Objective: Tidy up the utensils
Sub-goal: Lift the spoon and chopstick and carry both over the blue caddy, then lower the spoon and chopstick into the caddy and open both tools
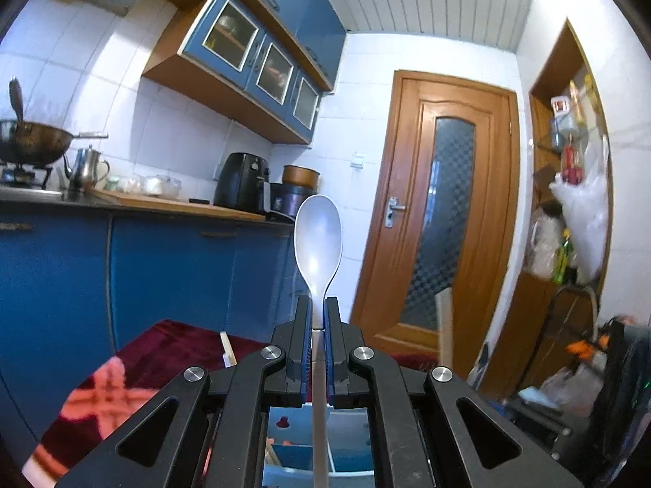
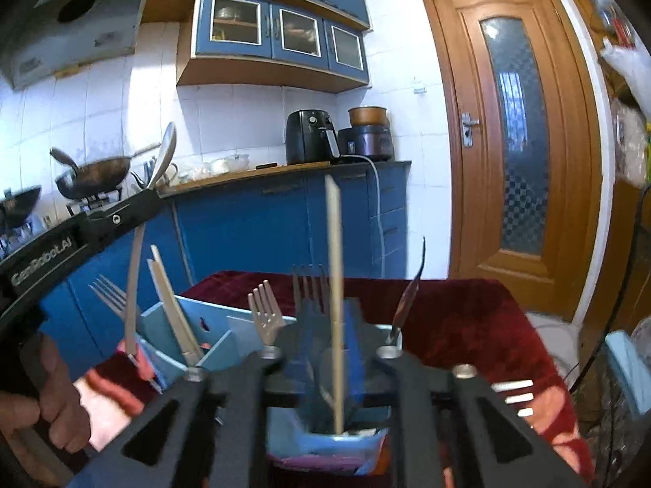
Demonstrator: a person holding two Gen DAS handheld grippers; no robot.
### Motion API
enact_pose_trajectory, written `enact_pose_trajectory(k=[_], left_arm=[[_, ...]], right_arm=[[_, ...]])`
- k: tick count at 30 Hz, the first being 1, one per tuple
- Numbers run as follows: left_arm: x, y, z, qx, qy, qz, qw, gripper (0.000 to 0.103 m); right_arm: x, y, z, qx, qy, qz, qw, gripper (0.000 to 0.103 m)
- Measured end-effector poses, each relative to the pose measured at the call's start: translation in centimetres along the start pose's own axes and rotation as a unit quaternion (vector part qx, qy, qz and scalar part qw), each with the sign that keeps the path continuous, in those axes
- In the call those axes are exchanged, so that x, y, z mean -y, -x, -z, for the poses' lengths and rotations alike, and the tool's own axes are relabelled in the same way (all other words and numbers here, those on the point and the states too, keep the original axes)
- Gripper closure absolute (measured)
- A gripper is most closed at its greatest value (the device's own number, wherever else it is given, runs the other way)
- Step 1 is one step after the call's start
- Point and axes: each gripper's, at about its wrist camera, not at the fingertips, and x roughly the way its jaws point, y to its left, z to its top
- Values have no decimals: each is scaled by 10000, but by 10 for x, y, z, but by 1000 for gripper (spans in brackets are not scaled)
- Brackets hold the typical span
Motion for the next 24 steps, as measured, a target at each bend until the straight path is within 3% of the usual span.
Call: enact_pose_trajectory(k=[8,20,24], left_arm=[[-4,-1,-4,135,115,-124,9998,97],[7,-4,25,49,-157,-328,9993,97],[6,-3,13,63,-112,-198,9997,97]], right_arm=[[5,36,-2,236,-136,-79,9996,69],[0,65,3,460,-75,-267,9986,68],[2,66,4,422,-129,-349,9984,68]])
